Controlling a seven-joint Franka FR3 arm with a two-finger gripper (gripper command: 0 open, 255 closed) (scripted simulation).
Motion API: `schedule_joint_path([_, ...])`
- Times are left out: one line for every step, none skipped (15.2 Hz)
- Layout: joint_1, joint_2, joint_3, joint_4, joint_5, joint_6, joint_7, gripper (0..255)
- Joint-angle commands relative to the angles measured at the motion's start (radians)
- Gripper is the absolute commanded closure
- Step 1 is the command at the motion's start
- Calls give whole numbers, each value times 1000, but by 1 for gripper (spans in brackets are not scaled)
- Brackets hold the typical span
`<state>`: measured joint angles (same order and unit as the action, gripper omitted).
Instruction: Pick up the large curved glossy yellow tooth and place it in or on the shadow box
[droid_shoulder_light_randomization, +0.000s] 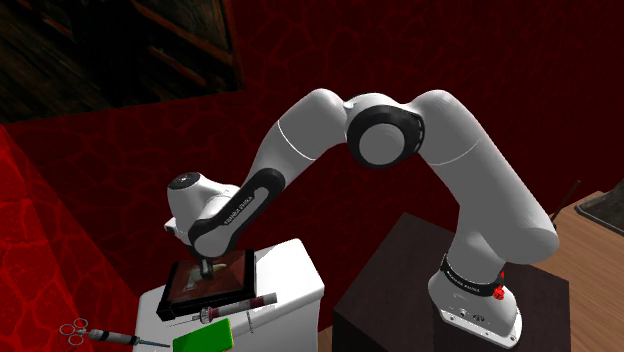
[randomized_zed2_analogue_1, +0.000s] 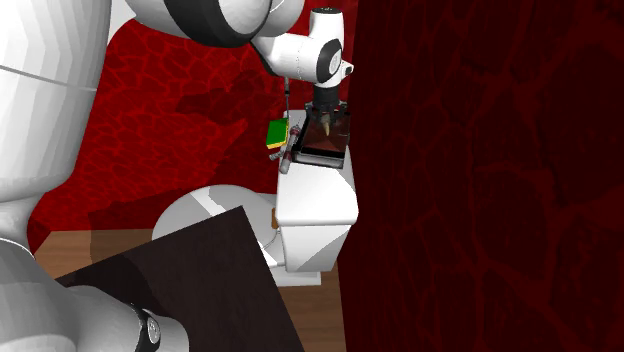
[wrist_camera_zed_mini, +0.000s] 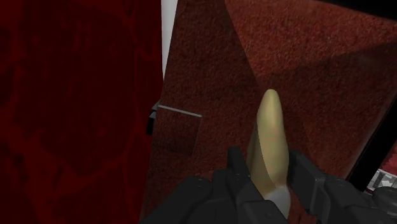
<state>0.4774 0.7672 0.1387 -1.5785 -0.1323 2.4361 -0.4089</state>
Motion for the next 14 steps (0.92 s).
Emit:
schedule_joint_path([1,6,-1,-1,-1,6,0,255])
schedule_joint_path([1,6,-1,-1,-1,6,0,255])
schedule_joint_path([1,6,-1,-1,-1,6,0,255])
schedule_joint_path([0,6,-1,-1,-1,6,0,255])
schedule_joint_path([0,6,-1,-1,-1,6,0,255])
schedule_joint_path([0,6,-1,-1,-1,6,0,255])
schedule_joint_path([0,6,-1,-1,-1,6,0,255])
schedule_joint_path([1,4,-1,-6,-1,8,1,0])
schedule_joint_path([0,4,-1,-3,-1,6,0,0])
schedule_joint_path([0,5,-1,-2,-1,5,0,0])
schedule_joint_path([0,4,-1,-2,-1,5,0,0])
schedule_joint_path([0,4,-1,-2,-1,5,0,0])
schedule_joint_path([0,6,-1,-1,-1,6,0,0])
schedule_joint_path([-2,-21,3,-12,2,-11,-1,0])
